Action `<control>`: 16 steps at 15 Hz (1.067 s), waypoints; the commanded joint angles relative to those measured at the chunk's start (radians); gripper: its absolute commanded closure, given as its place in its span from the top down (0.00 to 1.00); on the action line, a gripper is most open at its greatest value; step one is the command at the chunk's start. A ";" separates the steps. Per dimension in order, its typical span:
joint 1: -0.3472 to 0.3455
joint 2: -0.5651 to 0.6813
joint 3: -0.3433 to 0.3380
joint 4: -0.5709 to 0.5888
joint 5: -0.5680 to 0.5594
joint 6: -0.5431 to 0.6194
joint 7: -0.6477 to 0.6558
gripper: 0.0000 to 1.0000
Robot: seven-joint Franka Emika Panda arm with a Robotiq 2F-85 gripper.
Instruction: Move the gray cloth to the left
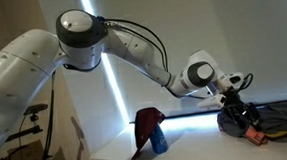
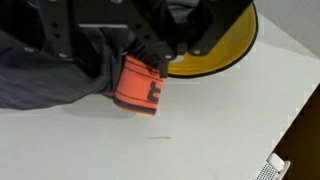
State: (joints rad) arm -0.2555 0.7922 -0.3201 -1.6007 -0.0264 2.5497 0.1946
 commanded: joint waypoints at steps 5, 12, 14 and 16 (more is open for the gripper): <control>-0.011 0.001 0.008 0.005 0.005 0.015 0.006 0.05; 0.080 -0.075 0.024 -0.034 -0.025 0.149 -0.005 0.02; 0.122 -0.162 -0.017 -0.099 -0.084 0.234 -0.013 0.02; 0.157 -0.240 -0.049 -0.136 -0.136 0.310 -0.039 0.02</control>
State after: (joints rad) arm -0.1391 0.6974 -0.3240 -1.6185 -0.0917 2.7666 0.1859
